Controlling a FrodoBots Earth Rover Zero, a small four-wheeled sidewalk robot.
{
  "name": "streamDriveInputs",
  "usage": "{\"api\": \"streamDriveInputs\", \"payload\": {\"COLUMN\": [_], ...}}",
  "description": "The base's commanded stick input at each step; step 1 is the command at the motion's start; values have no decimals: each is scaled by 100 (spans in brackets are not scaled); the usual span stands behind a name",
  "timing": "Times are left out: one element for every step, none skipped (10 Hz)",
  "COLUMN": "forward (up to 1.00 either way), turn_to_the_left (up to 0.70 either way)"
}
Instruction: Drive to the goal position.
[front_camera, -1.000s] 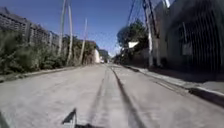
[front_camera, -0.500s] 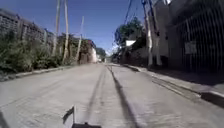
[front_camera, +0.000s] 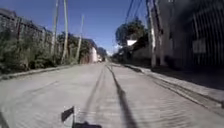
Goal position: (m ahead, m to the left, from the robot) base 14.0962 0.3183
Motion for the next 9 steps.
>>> {"api": "streamDriveInputs", "payload": {"forward": [85,85,85,85,85,85,85,85,85], "turn_to_the_left": [-2,-2,-2,-2,-2,-2,-2,-2,-2]}}
